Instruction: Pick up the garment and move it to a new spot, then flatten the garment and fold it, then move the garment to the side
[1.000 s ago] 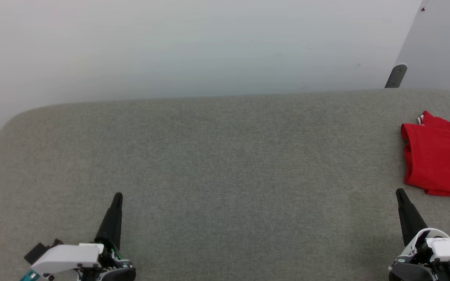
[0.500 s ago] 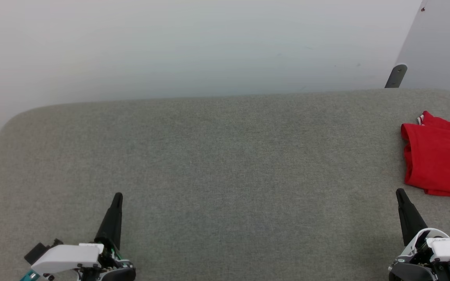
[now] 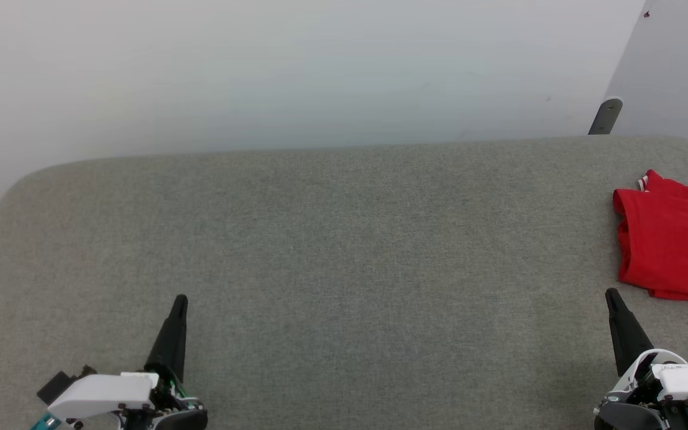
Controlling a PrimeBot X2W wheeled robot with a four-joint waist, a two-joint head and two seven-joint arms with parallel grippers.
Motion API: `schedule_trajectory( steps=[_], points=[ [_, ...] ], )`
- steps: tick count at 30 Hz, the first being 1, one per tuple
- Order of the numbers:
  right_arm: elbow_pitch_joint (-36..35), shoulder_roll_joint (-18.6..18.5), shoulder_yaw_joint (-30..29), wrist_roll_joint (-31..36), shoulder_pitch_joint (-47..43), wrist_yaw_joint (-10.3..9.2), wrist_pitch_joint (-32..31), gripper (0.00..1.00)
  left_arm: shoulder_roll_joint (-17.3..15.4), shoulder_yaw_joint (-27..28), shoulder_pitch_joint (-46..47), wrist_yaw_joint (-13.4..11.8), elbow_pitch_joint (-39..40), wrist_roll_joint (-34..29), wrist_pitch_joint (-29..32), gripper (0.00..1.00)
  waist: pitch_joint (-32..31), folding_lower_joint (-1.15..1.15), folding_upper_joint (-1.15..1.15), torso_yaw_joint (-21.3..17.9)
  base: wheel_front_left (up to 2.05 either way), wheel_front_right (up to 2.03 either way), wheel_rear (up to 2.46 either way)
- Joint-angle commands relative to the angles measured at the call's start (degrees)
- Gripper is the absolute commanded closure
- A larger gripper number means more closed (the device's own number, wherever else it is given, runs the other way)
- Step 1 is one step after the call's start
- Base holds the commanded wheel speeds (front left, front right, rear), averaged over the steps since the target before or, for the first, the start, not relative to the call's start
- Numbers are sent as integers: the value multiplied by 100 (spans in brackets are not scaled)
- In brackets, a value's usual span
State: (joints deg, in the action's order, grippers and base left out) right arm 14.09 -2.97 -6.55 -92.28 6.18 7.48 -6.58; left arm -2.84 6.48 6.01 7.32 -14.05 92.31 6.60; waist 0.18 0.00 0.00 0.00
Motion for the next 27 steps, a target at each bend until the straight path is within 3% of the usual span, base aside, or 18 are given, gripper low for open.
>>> schedule_trajectory(
  steps=[1, 27],
  points=[
    [-11, 20, -1, -25, 16, 2, -14, 100, 5, 14, 55, 31, -4, 18, 9, 100, 0, 0, 0, 0, 0, 0, 0],
    [-11, 20, 0, -25, 16, 2, -13, 100, 5, 13, 54, 31, -4, 19, 9, 100, 0, 0, 0, 0, 0, 0, 0]
  ],
)
